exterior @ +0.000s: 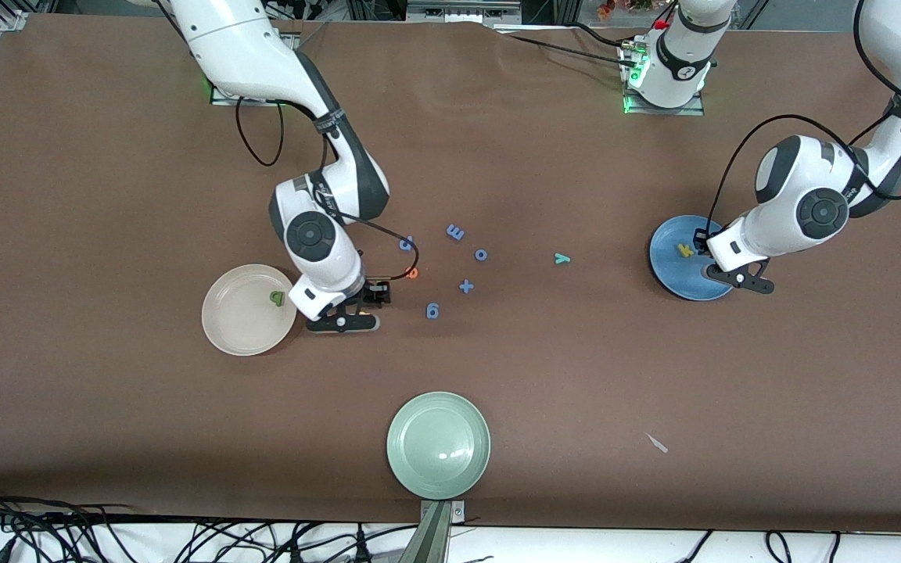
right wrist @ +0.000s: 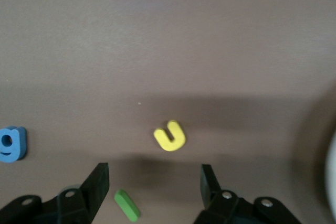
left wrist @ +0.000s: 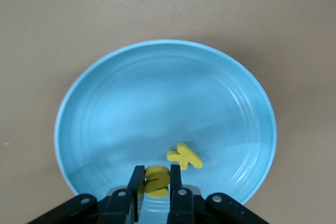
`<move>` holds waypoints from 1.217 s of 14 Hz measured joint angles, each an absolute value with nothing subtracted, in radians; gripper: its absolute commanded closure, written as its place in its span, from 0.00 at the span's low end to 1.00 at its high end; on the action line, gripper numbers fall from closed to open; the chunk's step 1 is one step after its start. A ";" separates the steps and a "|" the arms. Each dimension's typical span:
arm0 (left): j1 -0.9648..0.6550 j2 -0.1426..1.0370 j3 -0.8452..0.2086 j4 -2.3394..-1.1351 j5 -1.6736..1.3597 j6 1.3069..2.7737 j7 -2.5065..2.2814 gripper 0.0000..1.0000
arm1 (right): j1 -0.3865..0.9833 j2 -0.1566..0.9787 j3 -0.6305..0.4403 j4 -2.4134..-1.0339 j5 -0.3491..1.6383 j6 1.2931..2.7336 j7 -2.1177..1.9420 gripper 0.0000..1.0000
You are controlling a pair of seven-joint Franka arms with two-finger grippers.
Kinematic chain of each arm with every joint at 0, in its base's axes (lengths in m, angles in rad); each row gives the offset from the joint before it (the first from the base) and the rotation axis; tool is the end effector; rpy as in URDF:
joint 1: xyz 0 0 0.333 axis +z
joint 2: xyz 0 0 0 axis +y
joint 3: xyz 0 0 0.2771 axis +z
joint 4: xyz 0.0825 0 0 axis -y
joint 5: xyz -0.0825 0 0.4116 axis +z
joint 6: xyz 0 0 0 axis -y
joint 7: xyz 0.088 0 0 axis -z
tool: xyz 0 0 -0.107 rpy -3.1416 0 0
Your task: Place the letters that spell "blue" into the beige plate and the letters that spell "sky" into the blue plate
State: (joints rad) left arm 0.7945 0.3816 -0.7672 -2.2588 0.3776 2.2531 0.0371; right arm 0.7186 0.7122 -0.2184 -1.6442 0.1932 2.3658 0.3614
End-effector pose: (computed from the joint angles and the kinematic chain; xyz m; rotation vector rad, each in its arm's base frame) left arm 0.5141 -0.0025 0.1606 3.0734 -0.4431 -0.3787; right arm 0.5943 0.3397 0.1596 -3.1310 -0.0881 -0.0468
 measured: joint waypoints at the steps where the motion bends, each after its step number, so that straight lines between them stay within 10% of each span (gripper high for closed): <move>1: 0.794 0.393 -0.768 -2.259 0.378 2.253 0.037 0.57 | 0.718 0.718 -0.220 -1.644 0.193 2.372 0.361 0.21; 14: 0.522 0.417 -0.817 -2.208 0.370 2.295 -0.590 0.35 | 0.720 0.751 -0.227 -1.721 0.192 2.559 0.261 0.24; 17: 0.475 0.425 -0.817 -2.198 0.368 2.296 -0.721 0.32 | 0.721 0.745 -0.227 -1.733 0.192 2.578 0.250 0.43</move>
